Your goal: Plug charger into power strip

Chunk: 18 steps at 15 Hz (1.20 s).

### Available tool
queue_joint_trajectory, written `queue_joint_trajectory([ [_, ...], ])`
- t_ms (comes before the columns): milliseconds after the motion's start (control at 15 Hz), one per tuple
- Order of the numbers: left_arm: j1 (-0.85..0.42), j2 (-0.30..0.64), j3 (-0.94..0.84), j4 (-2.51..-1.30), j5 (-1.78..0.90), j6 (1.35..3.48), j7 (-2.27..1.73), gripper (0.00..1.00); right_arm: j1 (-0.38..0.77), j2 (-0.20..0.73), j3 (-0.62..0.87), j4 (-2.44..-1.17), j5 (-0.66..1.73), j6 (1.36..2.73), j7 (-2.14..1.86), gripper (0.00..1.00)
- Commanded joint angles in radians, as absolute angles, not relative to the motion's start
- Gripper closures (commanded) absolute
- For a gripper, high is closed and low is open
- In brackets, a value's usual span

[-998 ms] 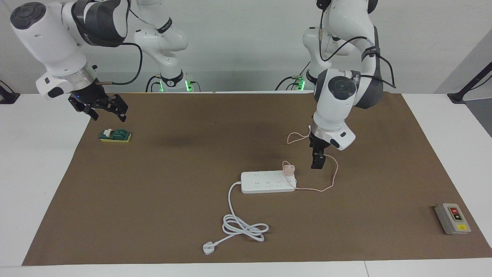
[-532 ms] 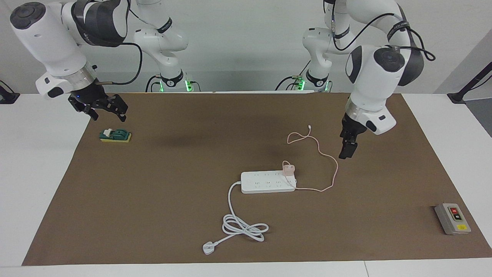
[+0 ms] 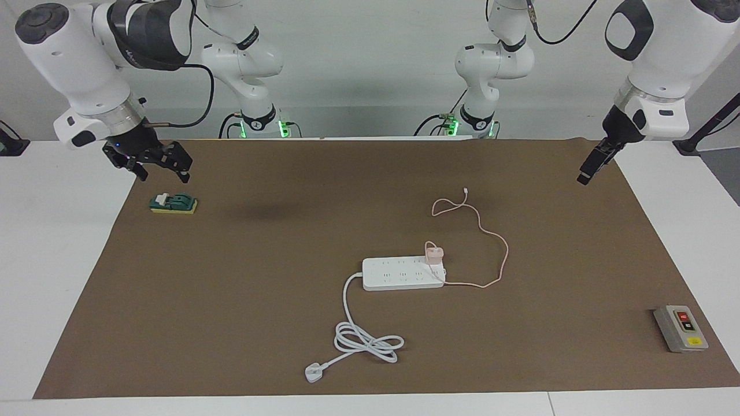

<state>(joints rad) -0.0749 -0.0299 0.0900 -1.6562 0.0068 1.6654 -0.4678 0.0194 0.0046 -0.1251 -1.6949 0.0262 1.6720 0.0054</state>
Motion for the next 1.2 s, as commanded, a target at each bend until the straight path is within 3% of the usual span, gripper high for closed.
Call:
queue_joint_trajectory([
  [0, -0.037, -0.075, 0.078, -1.672, 0.017, 1.591, -0.231, 0.0, 0.018, -0.009, -0.127, -1.704, 0.015, 1.671, -0.009, 0.0],
  [466, -0.02, -0.123, 0.077, -1.678, 0.014, 1.516, -0.124, 0.0, 0.017, -0.009, -0.127, -1.704, 0.015, 1.671, -0.009, 0.0],
  [1131, -0.046, -0.092, 0.063, -1.667, 0.009, 1.519, -0.126, 0.0, 0.017, -0.009, -0.127, -1.704, 0.015, 1.671, -0.008, 0.0],
])
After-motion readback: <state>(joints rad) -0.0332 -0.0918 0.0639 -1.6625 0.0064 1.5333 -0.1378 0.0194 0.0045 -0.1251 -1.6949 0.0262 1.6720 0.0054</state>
